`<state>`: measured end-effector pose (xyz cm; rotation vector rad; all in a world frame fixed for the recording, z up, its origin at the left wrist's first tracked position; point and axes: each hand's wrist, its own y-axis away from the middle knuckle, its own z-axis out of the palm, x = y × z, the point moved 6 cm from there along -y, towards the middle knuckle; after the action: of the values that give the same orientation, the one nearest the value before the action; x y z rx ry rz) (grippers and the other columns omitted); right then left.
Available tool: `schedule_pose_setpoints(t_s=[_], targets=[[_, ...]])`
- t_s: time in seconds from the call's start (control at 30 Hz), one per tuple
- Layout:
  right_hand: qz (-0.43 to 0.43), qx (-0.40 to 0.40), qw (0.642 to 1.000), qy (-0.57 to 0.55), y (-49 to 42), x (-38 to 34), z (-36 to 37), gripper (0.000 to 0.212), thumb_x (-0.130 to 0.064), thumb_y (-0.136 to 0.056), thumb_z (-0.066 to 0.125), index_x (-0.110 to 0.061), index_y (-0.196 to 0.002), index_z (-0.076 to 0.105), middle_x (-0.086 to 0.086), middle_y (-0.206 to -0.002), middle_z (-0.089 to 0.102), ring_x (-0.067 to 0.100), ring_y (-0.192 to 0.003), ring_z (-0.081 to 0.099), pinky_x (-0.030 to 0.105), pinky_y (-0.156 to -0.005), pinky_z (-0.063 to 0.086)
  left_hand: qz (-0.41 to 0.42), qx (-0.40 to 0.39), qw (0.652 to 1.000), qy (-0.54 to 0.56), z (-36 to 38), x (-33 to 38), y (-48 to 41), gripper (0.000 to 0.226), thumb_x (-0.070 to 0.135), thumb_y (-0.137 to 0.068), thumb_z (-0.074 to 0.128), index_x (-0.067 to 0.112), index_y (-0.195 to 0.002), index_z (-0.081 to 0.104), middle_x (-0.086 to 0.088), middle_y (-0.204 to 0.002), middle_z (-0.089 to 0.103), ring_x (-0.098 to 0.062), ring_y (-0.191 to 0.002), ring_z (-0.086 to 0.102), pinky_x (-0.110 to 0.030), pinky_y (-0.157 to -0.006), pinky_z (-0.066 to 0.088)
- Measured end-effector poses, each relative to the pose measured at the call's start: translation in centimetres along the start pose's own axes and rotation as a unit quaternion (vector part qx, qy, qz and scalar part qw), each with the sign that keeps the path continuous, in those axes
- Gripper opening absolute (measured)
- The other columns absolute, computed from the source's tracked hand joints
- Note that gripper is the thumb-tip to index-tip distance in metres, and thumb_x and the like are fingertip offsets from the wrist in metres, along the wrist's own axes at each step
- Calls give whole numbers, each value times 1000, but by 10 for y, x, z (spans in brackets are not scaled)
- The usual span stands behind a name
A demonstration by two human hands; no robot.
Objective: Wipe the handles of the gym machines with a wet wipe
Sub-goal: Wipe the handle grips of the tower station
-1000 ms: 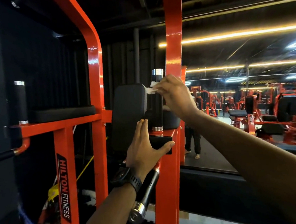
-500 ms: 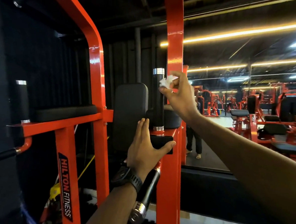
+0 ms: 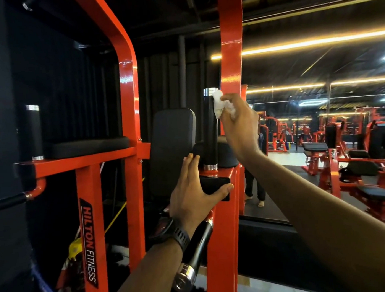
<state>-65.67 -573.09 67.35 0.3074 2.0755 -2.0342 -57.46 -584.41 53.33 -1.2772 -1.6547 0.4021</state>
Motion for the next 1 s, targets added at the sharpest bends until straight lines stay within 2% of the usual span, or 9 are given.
schedule_pose_setpoints(t_s=[0.13, 0.27, 0.37, 0.47, 0.5, 0.63, 0.77, 0.87, 1.0], targets=[[-11, -1, 1000, 18, 1, -7, 4, 30, -15, -100, 55, -13, -129, 63, -5, -126, 59, 1, -111, 55, 7, -92, 44, -2, 0, 1000, -1, 0, -1, 0, 115, 84, -68, 55, 30, -159, 8, 14, -167, -2, -5, -152, 4, -42, -116, 35], [-28, -8, 999, 13, 3, -11, 8, 29, -14, -103, 51, -12, -129, 63, -13, -120, 55, -14, -102, 50, -2, -86, 37, -5, -6, 1000, -5, 0, 1, 1, 118, 87, -65, 50, 30, -159, 8, 13, -167, -3, -6, -152, 6, -41, -116, 36], [-108, -68, 989, 75, 20, -7, 16, 30, -7, -100, 49, 0, -125, 63, -8, -118, 57, -24, -99, 46, -1, -86, 36, -2, -4, 1000, -4, 0, 1, 0, 114, 82, -71, 58, 30, -159, 8, 14, -167, -3, -7, -153, 7, -40, -115, 36], [-106, -67, 990, 61, 10, -7, 7, 26, 2, -94, 53, -4, -115, 68, 4, -120, 63, -8, -105, 56, 5, -88, 40, 2, 5, 1000, -2, 0, 0, 1, 113, 83, -70, 58, 30, -158, 11, 15, -167, -2, -5, -152, 6, -40, -115, 37], [-91, -43, 994, 31, 3, -9, 4, 26, 3, -93, 55, -10, -110, 70, 3, -118, 65, -4, -103, 58, 8, -89, 43, 3, 7, 1000, -2, -1, 1, 0, 115, 85, -68, 55, 30, -158, 12, 15, -167, -1, -4, -152, 6, -40, -114, 37], [115, 35, 988, -94, 10, 3, 10, 22, -11, -99, 56, -29, -102, 66, -17, -97, 67, 0, -88, 66, 28, -76, 59, -7, -2, 1000, -6, -2, 1, 1, 122, 93, -60, 43, 29, -159, 12, 14, -167, 0, -5, -152, 8, -42, -114, 39], [230, -63, 958, -160, 22, 20, 12, 9, -20, -100, 59, -22, -96, 67, 2, -84, 73, 16, -77, 72, 45, -70, 62, -4, -1, 1000, -14, -1, 2, 0, 114, 85, -69, 55, 28, -159, 12, 12, -167, 0, -8, -153, 10, -40, -112, 38], [230, -52, 948, -215, 11, 14, 7, 9, -15, -100, 58, -19, -98, 67, 4, -85, 73, 21, -79, 74, 38, -63, 62, -5, -1, 1000, -12, -1, 2, 1, 115, 85, -68, 55, 28, -159, 12, 12, -167, 0, -7, -153, 8, -40, -113, 38], [207, -85, 967, -117, 38, 14, 7, 18, -24, -102, 54, -20, -90, 66, 4, -77, 67, 20, -69, 65, 44, -72, 60, -11, -6, 1000, -17, -1, 2, 1, 114, 84, -70, 56, 28, -159, 12, 12, -167, 0, -8, -153, 9, -42, -112, 42]])
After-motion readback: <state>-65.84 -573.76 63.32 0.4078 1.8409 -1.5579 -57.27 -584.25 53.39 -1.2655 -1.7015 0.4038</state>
